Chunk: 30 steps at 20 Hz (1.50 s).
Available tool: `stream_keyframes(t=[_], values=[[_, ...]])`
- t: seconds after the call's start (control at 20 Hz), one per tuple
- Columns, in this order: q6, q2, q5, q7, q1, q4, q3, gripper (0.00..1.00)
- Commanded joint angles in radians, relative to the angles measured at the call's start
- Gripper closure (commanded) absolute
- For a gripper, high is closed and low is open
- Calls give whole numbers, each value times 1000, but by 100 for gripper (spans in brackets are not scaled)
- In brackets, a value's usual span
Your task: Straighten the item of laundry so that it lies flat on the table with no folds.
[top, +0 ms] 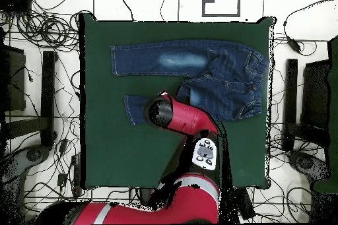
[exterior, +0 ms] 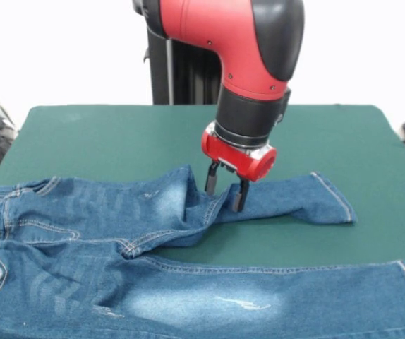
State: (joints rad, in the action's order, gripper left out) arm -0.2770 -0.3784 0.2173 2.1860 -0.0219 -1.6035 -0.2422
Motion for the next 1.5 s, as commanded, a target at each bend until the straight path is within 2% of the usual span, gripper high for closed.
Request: stream_keyframes(t=[0.05, 1.3, 1.35, 1.5], values=[[52, 50, -34, 110, -26, -75, 111, 0], [104, 51, -34, 125, -40, -86, 91, 0], [108, 52, -33, 126, -41, -87, 91, 100], [110, 56, -29, 134, -53, -84, 78, 100]])
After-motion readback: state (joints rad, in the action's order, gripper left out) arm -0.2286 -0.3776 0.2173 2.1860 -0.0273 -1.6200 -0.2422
